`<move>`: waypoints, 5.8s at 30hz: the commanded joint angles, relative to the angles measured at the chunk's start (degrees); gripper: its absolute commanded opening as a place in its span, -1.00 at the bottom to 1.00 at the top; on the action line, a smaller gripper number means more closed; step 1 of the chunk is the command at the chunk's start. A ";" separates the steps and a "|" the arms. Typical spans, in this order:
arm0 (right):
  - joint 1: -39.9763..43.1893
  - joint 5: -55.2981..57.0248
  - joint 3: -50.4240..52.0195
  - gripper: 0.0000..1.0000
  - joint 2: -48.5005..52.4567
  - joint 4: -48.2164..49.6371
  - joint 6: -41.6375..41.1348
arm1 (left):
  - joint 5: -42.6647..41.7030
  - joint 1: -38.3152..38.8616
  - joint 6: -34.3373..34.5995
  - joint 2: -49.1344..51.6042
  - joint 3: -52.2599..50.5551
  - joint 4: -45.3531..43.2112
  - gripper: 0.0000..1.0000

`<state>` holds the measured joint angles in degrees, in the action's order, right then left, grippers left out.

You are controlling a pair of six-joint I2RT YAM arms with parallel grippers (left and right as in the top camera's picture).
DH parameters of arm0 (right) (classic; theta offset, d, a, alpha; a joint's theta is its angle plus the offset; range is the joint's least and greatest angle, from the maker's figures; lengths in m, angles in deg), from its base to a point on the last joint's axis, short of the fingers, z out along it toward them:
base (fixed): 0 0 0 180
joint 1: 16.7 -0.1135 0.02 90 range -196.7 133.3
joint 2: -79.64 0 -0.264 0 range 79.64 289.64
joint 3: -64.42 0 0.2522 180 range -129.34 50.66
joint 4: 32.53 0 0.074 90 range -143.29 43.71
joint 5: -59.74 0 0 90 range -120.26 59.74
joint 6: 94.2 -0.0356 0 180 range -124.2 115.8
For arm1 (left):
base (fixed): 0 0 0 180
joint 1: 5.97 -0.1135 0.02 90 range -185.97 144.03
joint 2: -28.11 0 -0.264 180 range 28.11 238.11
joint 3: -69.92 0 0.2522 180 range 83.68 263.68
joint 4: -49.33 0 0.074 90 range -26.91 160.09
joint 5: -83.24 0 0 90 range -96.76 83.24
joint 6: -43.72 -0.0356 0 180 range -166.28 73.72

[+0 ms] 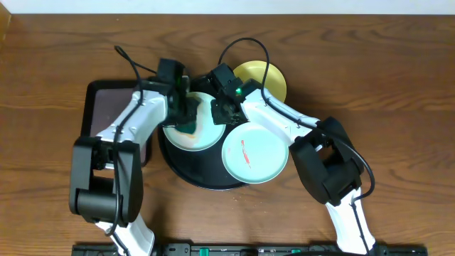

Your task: Clean dirty plates on tray and stack at the side

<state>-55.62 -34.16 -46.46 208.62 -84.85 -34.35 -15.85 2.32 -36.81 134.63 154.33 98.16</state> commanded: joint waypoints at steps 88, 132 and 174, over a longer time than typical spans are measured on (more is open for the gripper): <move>35.41 -7.04 -0.35 -0.98 -37.11 -25.75 14.43 | 9.77 -21.88 3.13 -21.53 9.27 19.08 -0.85; 42.27 -18.01 26.16 0.06 -38.01 -13.66 22.36 | 9.77 -21.88 3.10 -21.53 9.27 18.73 -0.85; 4.68 -11.30 26.21 -0.98 -21.49 9.33 -3.74 | 9.53 -20.81 7.17 -21.53 5.95 18.43 -0.85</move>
<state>-49.61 -47.85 -19.14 186.61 -77.12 -31.92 -6.77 -19.27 -32.20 112.80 160.67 116.89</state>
